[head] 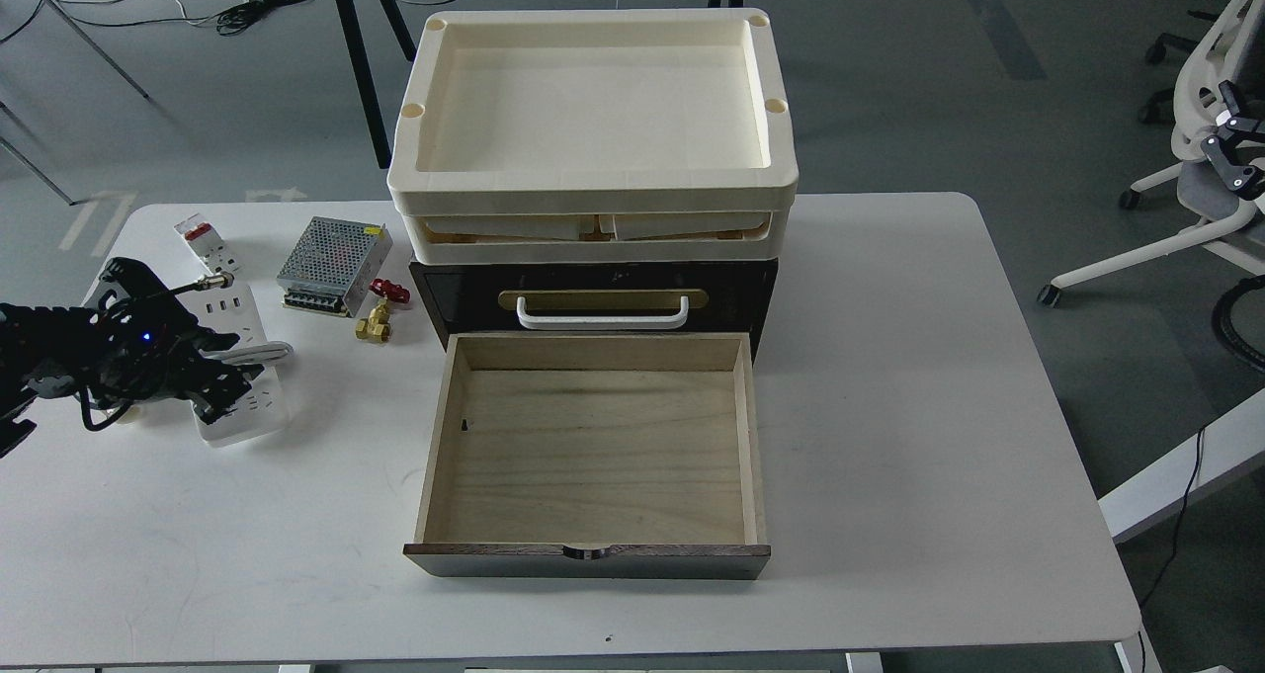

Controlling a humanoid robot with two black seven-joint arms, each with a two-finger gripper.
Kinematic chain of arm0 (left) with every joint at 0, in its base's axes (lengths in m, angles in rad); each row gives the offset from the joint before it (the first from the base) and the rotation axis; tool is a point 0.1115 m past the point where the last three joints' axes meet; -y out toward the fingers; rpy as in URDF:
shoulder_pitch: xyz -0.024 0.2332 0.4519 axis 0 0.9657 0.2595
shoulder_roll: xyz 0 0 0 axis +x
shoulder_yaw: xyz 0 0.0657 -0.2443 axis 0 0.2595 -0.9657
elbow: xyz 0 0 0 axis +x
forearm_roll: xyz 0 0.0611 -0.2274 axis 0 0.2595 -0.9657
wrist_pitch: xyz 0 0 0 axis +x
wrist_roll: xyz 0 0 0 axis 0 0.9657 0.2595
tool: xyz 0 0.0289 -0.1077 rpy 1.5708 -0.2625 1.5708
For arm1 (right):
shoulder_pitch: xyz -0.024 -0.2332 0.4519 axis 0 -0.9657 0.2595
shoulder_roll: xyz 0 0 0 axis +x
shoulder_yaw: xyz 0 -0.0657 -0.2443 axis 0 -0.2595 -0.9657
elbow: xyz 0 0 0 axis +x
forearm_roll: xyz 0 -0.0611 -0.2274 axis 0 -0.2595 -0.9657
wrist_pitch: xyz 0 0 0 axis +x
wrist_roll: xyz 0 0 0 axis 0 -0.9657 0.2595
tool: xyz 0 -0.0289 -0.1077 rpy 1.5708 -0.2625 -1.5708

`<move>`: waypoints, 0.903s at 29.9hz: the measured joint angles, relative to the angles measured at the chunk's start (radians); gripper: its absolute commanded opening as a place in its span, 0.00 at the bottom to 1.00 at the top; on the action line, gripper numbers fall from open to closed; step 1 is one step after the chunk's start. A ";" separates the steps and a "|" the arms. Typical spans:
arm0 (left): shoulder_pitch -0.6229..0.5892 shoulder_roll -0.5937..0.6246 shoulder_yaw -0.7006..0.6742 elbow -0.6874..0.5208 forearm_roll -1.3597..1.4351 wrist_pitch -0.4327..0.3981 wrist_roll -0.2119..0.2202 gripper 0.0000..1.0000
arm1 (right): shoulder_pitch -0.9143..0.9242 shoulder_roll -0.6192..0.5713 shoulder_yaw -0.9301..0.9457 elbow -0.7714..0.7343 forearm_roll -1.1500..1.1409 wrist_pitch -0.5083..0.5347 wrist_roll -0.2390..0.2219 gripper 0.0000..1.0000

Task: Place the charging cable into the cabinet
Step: 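Close the left hand fingers around the white power strip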

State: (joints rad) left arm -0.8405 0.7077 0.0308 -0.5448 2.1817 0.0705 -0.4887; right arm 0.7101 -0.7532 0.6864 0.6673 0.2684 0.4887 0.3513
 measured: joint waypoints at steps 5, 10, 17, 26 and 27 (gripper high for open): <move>0.000 0.000 0.000 0.003 0.000 0.002 0.000 0.21 | -0.004 0.000 0.000 0.000 0.000 0.000 0.000 1.00; -0.002 -0.001 0.018 0.007 0.000 0.002 0.000 0.05 | -0.006 0.000 0.002 0.001 0.000 0.000 0.003 1.00; -0.003 -0.001 0.027 0.011 0.000 0.002 0.000 0.00 | -0.006 0.000 0.002 0.001 0.000 0.000 0.003 1.00; -0.061 0.003 0.022 0.005 0.000 0.032 0.000 0.00 | -0.006 0.000 0.002 0.001 0.000 0.000 0.003 1.00; -0.072 0.005 0.021 0.003 0.000 0.040 0.000 0.00 | -0.006 0.000 0.002 0.001 0.000 0.000 0.003 1.00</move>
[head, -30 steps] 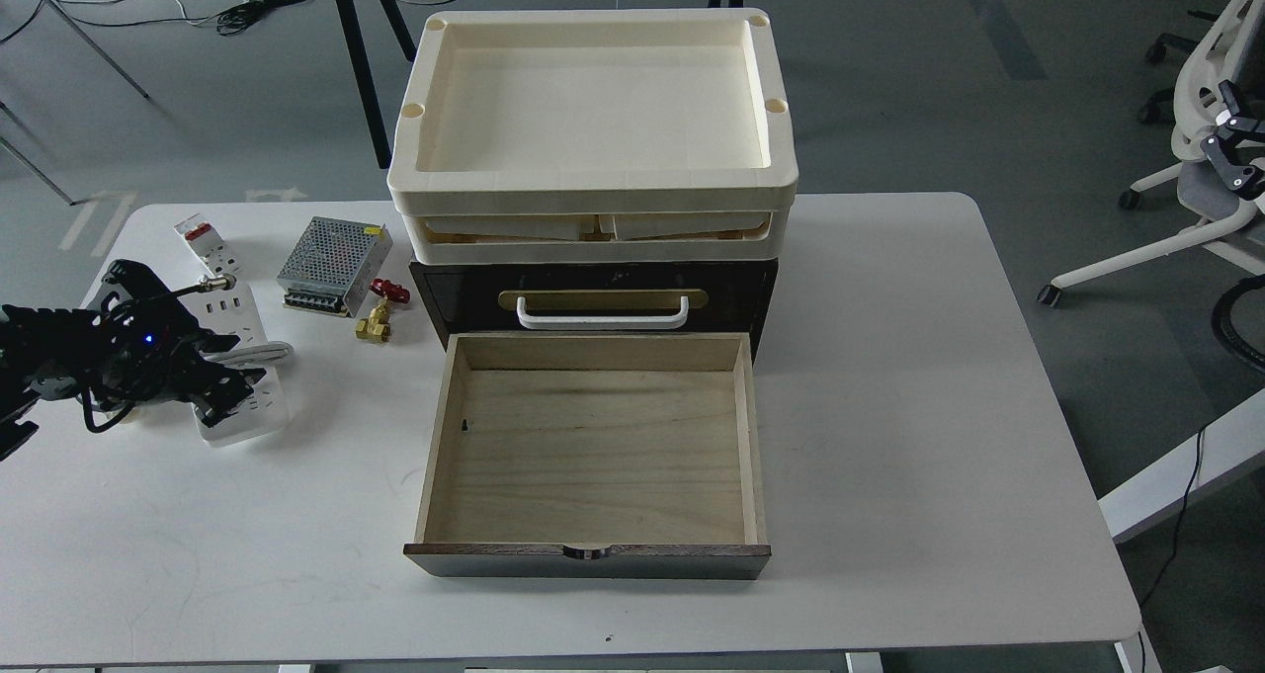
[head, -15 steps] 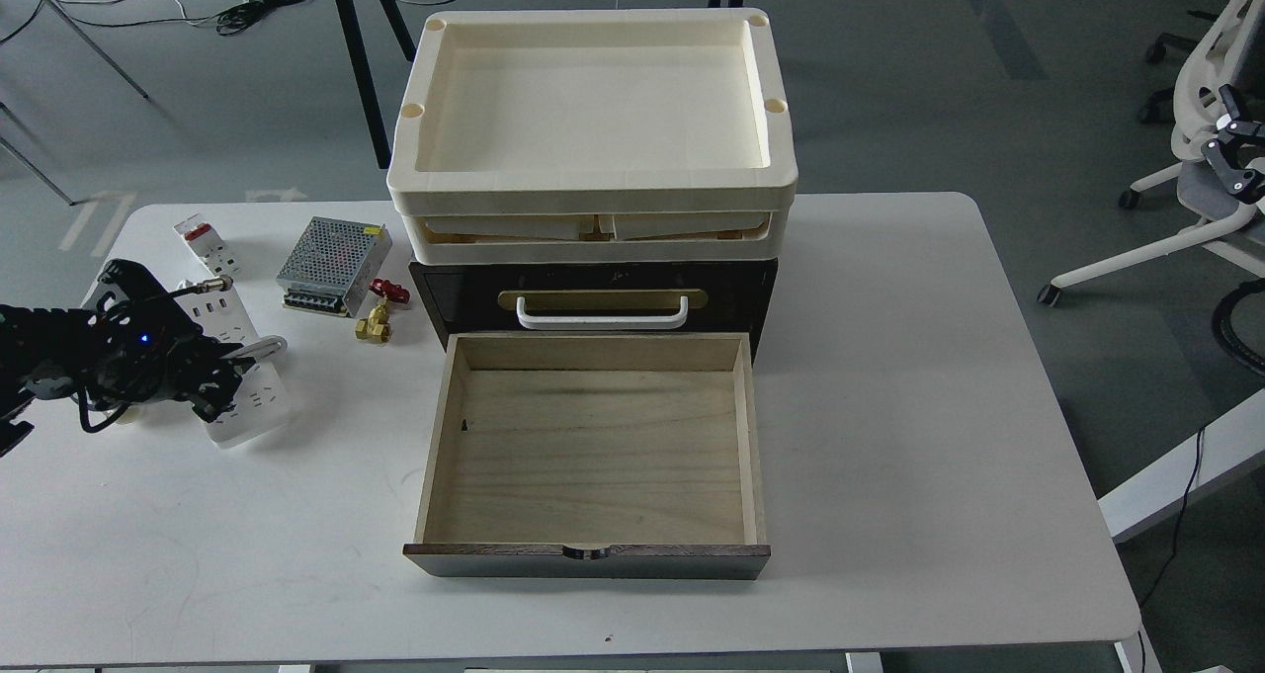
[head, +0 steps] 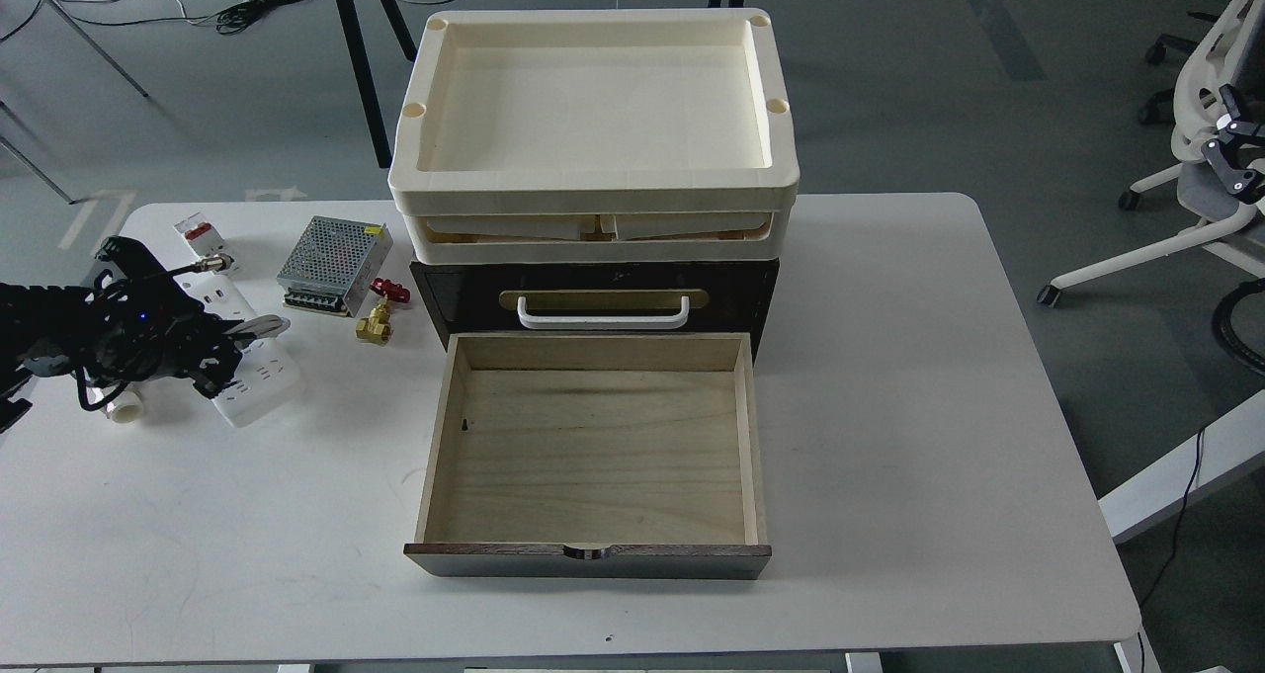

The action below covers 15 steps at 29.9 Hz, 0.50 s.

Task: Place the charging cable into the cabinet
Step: 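Close the left hand fingers around the white power strip, then lift the power strip and carry it toward the open drawer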

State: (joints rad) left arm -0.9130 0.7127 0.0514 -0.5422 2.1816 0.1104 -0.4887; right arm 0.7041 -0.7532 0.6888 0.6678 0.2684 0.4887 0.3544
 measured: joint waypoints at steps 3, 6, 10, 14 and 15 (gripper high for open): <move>-0.023 0.009 0.000 -0.004 0.000 0.010 0.000 0.00 | 0.000 0.001 0.002 0.000 0.000 0.000 0.001 1.00; -0.032 0.042 0.000 -0.012 0.000 0.017 0.000 0.00 | 0.000 0.004 0.005 0.000 0.000 0.000 0.001 1.00; -0.050 0.127 -0.005 -0.079 0.000 0.021 0.000 0.00 | 0.000 0.006 0.007 0.000 0.000 0.000 0.002 1.00; -0.065 0.242 -0.009 -0.181 0.000 0.025 0.000 0.00 | 0.000 0.007 0.014 -0.001 0.001 0.000 0.002 1.00; -0.070 0.280 -0.009 -0.223 0.000 0.026 0.000 0.00 | 0.000 0.006 0.015 0.000 0.001 0.000 0.002 1.00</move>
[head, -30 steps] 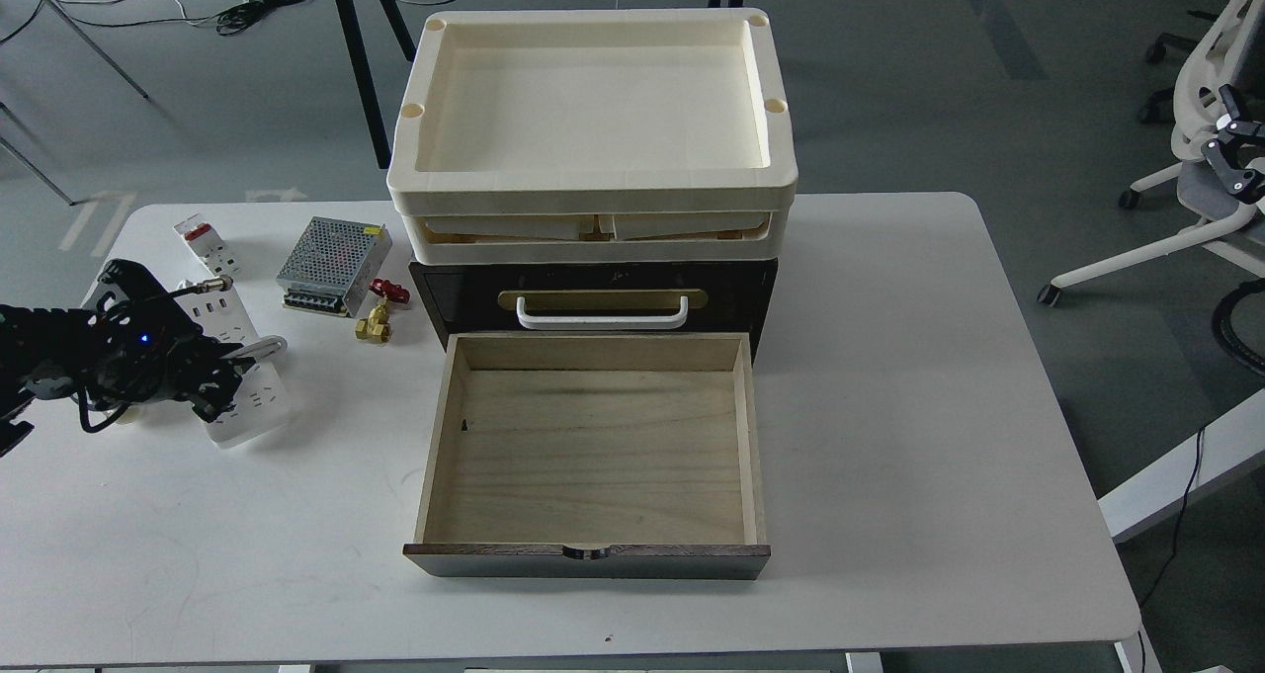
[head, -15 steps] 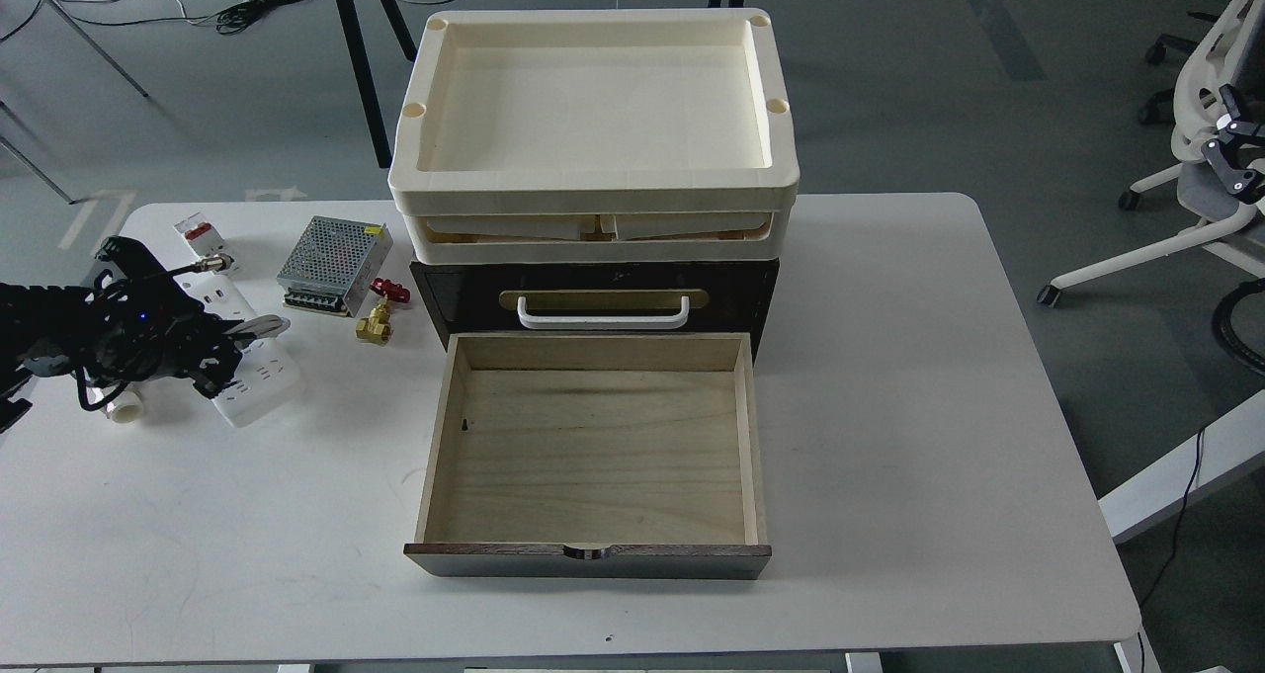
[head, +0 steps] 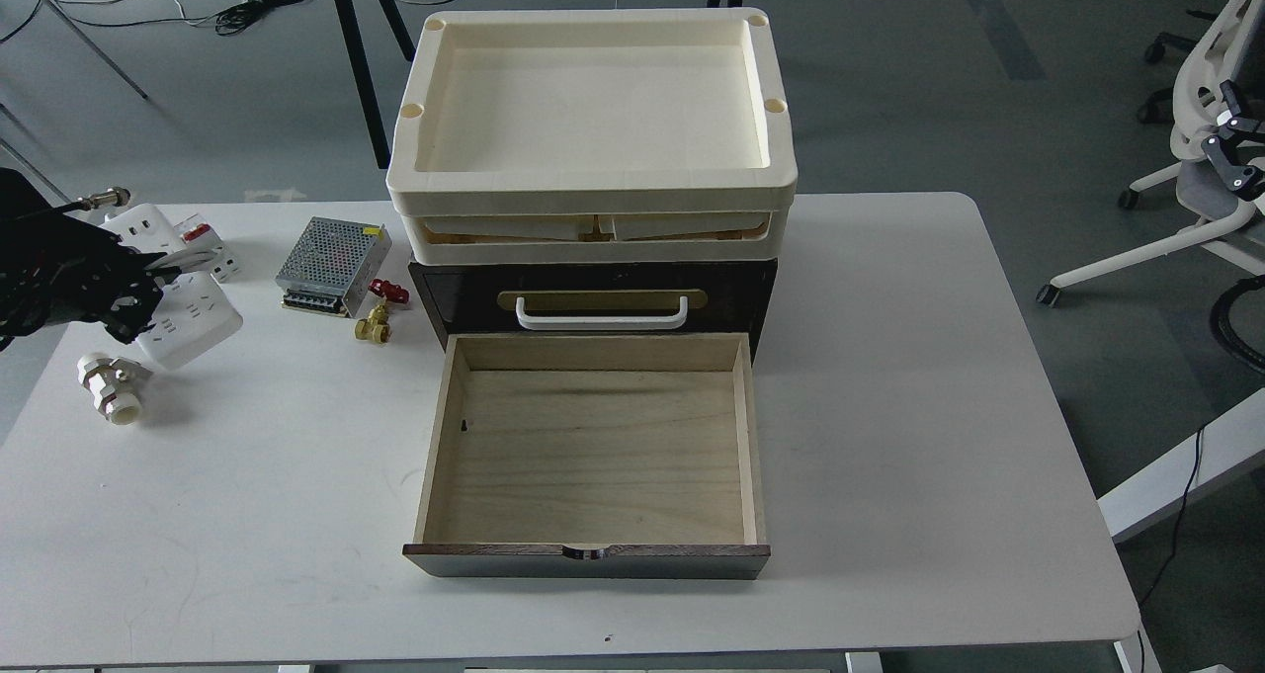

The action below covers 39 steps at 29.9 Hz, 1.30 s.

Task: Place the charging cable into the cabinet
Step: 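Lift the power strip and carry it toward the open drawer, then lower the power strip into the drawer and open the left hand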

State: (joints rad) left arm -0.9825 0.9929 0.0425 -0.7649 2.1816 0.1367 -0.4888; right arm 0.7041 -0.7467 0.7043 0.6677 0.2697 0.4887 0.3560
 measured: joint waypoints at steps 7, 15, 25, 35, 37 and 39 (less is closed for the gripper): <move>-0.043 0.383 -0.012 -0.461 -0.029 -0.029 0.000 0.00 | 0.000 -0.014 0.003 0.001 0.000 0.000 0.000 1.00; -0.042 0.689 -0.013 -0.973 -0.207 -0.150 0.000 0.00 | 0.000 -0.012 0.019 0.001 0.000 0.000 0.000 1.00; -0.046 0.529 -0.014 -1.004 -0.469 -0.324 0.001 0.00 | -0.010 -0.004 0.017 -0.029 0.000 0.000 0.000 1.00; -0.140 0.273 -0.023 -1.004 -0.704 -0.527 0.001 0.00 | -0.014 -0.002 0.017 -0.060 -0.001 0.000 -0.001 1.00; -0.140 0.221 -0.027 -1.003 -0.736 -0.542 0.000 0.00 | -0.014 -0.002 0.016 -0.065 -0.001 0.000 -0.002 1.00; -0.140 0.170 -0.029 -1.002 -0.771 -0.554 0.000 0.00 | -0.014 -0.002 0.013 -0.066 -0.001 0.000 -0.002 1.00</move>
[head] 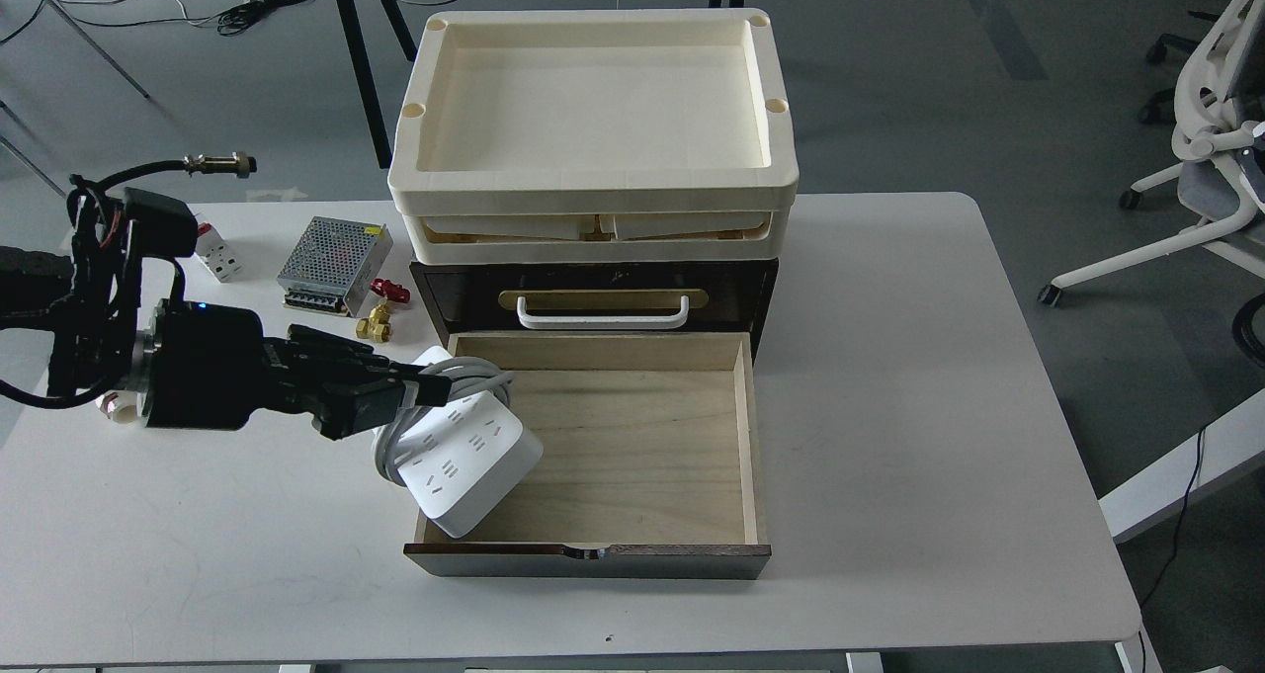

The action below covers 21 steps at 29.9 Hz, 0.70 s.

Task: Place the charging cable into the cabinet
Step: 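Lower the power strip into the drawer and open the left hand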

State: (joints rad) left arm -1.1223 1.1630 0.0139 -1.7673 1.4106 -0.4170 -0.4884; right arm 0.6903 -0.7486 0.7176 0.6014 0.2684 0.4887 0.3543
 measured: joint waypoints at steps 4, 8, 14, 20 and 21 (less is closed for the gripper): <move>0.004 -0.098 -0.012 0.018 -0.077 -0.014 -0.001 0.00 | -0.001 0.000 -0.003 -0.001 0.000 0.000 0.000 1.00; 0.015 -0.187 -0.016 0.094 -0.100 -0.012 -0.001 0.00 | -0.001 0.000 -0.003 -0.003 0.000 0.000 0.000 1.00; 0.033 -0.284 -0.017 0.201 -0.105 -0.006 -0.001 0.00 | -0.001 0.008 -0.004 -0.015 0.000 0.000 0.000 1.00; 0.071 -0.343 -0.017 0.308 -0.105 -0.005 0.000 0.00 | -0.001 0.011 -0.004 -0.020 0.000 0.000 0.000 1.00; 0.074 -0.352 -0.016 0.326 -0.105 -0.007 0.000 0.00 | -0.001 0.011 -0.004 -0.021 0.000 0.000 0.000 1.00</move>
State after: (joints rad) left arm -1.0488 0.8111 -0.0020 -1.4414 1.3052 -0.4235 -0.4889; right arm 0.6892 -0.7375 0.7132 0.5807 0.2684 0.4887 0.3543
